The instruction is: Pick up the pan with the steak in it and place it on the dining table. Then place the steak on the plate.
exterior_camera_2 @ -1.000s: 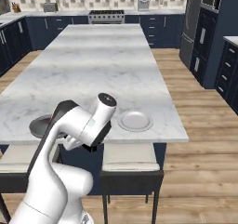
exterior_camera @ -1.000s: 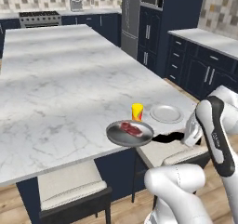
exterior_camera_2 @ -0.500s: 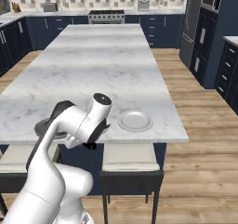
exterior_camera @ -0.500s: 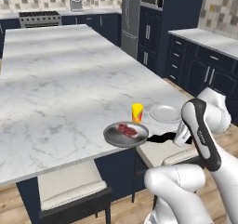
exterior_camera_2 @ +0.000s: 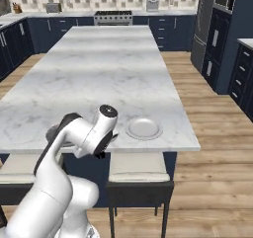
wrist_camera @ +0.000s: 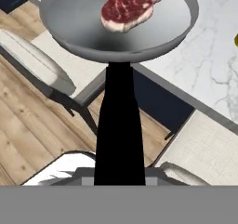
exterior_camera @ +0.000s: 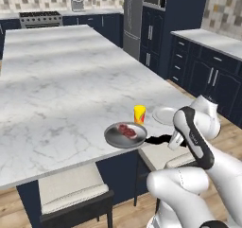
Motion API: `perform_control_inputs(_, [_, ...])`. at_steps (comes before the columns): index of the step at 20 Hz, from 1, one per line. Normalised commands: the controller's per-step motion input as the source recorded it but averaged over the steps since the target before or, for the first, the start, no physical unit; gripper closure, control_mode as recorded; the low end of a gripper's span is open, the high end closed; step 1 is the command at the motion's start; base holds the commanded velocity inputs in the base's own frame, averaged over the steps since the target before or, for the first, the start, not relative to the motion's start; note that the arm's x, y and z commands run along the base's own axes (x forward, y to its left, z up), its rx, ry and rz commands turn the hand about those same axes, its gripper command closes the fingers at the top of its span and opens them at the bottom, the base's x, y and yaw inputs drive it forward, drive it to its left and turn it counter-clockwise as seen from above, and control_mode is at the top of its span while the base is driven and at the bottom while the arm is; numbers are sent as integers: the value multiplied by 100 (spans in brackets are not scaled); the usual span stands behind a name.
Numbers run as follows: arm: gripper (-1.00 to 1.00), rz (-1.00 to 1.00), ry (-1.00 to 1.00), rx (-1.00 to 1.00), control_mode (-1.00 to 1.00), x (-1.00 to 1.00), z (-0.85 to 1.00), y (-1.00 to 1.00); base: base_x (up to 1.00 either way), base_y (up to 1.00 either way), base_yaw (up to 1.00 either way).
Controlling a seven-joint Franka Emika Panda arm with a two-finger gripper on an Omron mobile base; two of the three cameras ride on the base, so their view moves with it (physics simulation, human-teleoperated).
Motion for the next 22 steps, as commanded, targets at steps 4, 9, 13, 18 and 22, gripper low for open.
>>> perform_control_inputs(4, [100, -5, 0, -11, -100, 32, -50, 20, 0, 0, 0])
perform_control_inputs(9, [100, -11, 0, -8, -100, 57, -37, 33, 0, 0, 0])
perform_control_inputs(13, [100, -12, 1, -3, -100, 75, -31, 28, 0, 0, 0])
perform_control_inputs(18, [100, -6, 3, -3, -100, 42, -41, 23, 0, 0, 0])
perform_control_inputs(22, [100, 0, 0, 0, -100, 3, -9, 2, 0, 0, 0])
